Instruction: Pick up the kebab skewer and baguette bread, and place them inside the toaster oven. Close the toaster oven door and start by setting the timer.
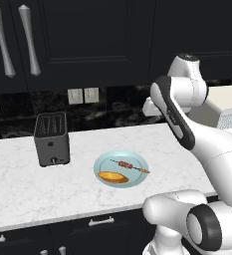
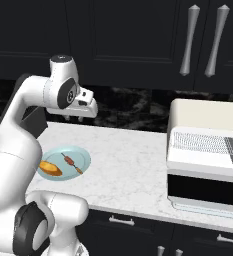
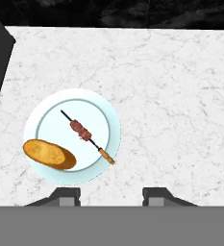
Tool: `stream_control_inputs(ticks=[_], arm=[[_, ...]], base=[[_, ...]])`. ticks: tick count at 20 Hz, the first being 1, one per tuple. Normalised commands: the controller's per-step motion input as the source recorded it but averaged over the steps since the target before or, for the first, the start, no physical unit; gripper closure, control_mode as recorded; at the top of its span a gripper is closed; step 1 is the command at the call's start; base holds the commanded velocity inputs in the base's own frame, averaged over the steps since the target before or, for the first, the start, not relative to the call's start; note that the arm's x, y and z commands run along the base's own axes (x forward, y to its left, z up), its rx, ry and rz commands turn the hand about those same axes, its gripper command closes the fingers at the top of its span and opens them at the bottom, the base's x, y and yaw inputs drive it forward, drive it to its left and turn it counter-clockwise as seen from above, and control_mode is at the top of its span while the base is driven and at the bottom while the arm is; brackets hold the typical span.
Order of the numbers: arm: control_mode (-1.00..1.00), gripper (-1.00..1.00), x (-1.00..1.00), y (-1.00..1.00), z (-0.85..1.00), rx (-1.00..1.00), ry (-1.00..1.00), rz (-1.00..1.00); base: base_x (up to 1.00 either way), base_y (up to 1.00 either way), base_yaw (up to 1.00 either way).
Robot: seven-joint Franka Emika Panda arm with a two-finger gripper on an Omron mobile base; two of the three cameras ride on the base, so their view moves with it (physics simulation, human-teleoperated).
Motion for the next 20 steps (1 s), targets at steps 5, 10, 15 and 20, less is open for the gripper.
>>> stream_control_inputs(ticks=[5, 10, 15, 20], arm=[[1.0, -1.0, 0.0, 0.0, 0.0, 0.0, 0.0, 0.0], [1.0, -1.0, 0.0, 0.0, 0.0, 0.0, 0.0, 0.0], [1.0, -1.0, 0.0, 0.0, 0.0, 0.0, 0.0, 0.0], [1.0, -1.0, 0.0, 0.0, 0.0, 0.0, 0.0, 0.0]], base=[[0.0, 0.0, 0.0], [0.0, 0.0, 0.0], [0.0, -0.01, 0.0], [0.0, -0.57, 0.0]])
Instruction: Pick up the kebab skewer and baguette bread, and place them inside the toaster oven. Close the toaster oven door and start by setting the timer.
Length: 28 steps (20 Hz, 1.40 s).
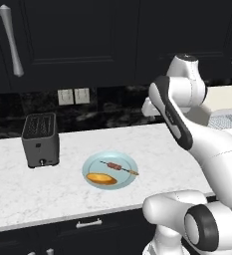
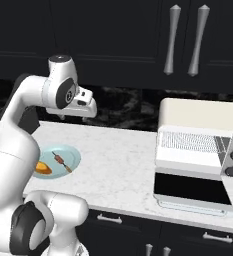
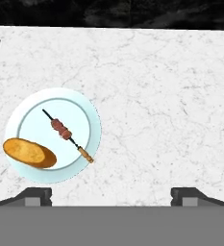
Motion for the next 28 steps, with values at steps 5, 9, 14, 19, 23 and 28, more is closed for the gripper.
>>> stream_control_inputs(ticks=[5, 9, 14, 19, 23, 28], arm=[[1.0, -1.0, 0.0, 0.0, 0.0, 0.0, 0.0, 0.0], [1.0, -1.0, 0.0, 0.0, 0.0, 0.0, 0.0, 0.0], [1.0, -1.0, 0.0, 0.0, 0.0, 0.0, 0.0, 0.0], [1.0, -1.0, 0.0, 0.0, 0.0, 0.0, 0.0, 0.0], [1.0, -1.0, 0.0, 0.0, 0.0, 0.0, 0.0, 0.0], [1.0, -1.0, 0.0, 0.0, 0.0, 0.0, 0.0, 0.0]], base=[[0.0, -0.6, 0.0], [0.0, -0.51, 0.0], [0.01, -0.42, 0.0], [0.01, -0.1, 0.0], [0.0, 0.0, 0.0], [0.0, 0.0, 0.0]])
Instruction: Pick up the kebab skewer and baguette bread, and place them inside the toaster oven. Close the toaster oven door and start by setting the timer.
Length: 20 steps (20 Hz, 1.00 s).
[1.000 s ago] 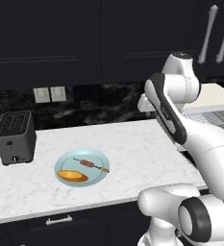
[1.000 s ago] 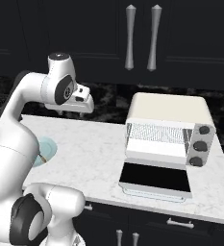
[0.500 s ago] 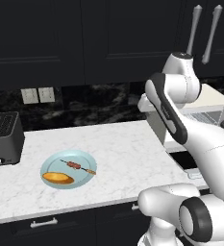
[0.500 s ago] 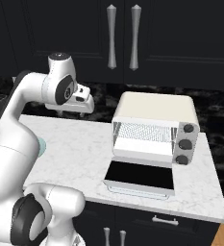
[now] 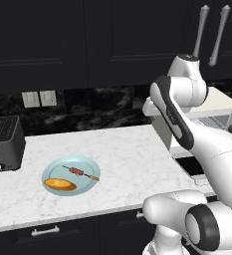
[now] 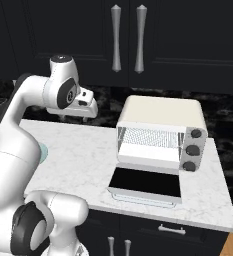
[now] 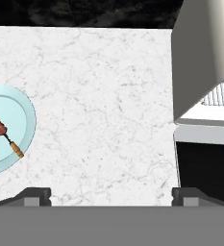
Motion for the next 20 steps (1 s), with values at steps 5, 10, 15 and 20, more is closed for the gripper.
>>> stream_control_inputs(ticks=[5, 10, 15, 20], arm=[[-1.0, -1.0, 0.0, 0.0, 0.0, 0.0, 0.0, 0.0], [-1.0, -1.0, -0.04, 0.0, 0.0, 0.0, 0.0, 0.0], [-1.0, -1.0, -0.7, -0.62, -0.28, 0.0, -0.24, 0.03], [-1.0, -1.0, -0.75, -1.0, -0.14, 0.01, -0.43, 0.3]], base=[[0.0, 0.0, 0.0], [0.0, 0.0, 0.0], [0.0, 0.0, 0.0], [0.0, 0.0, 0.0]])
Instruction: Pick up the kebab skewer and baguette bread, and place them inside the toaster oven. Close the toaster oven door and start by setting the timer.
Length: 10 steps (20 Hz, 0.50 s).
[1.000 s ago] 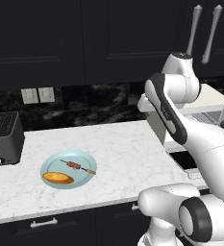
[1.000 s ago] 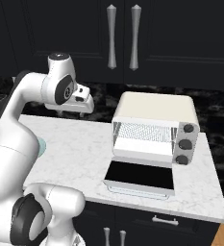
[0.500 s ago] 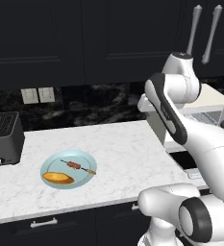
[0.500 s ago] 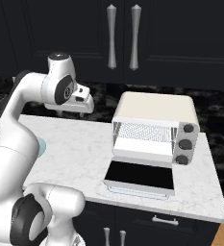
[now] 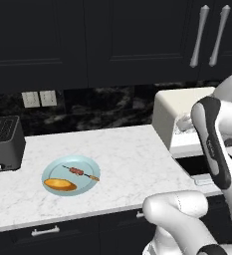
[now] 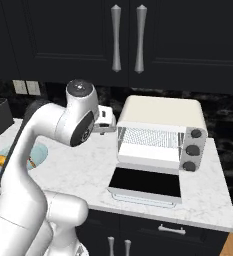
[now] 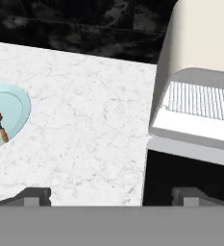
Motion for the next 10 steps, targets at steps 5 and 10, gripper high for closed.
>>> stream_control_inputs(ticks=[5, 10], arm=[[-1.0, -1.0, -0.17, -0.92, -0.29, 0.02, -0.43, 0.42], [-1.0, -1.0, 0.25, -0.93, -0.04, 0.14, -0.2, 0.28]], base=[[0.0, 0.0, 0.0], [0.0, 0.0, 0.0]])
